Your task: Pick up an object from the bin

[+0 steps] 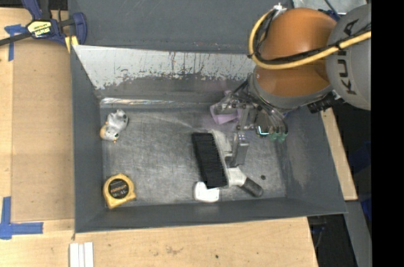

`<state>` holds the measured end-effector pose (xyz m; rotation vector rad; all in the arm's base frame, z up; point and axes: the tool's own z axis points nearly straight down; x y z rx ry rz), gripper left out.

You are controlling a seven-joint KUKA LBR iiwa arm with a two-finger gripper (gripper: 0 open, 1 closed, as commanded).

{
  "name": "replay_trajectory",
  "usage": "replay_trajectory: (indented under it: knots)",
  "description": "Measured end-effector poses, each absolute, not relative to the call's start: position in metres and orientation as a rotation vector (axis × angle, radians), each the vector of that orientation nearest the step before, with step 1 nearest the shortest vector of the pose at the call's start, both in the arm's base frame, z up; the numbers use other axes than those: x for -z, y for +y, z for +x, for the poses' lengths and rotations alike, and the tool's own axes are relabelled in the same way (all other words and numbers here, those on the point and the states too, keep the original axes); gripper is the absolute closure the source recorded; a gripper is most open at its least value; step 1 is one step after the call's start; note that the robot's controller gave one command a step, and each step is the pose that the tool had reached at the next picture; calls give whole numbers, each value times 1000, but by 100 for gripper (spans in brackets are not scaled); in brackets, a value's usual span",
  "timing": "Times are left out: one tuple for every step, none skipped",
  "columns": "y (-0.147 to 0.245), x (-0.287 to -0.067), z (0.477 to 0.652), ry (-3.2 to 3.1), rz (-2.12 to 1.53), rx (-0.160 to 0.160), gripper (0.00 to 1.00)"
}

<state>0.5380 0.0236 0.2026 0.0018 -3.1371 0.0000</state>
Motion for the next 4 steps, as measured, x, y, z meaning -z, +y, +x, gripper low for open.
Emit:
replay_trajectory:
  knots:
    - [23,-207,540,-3145,1,0,0]
    - [5,-155,521,-3148,-102,1,0]
    - [-38,-151,483,-3136,-14,0,0]
    - [-28,-148,485,-3133,-208,0,0]
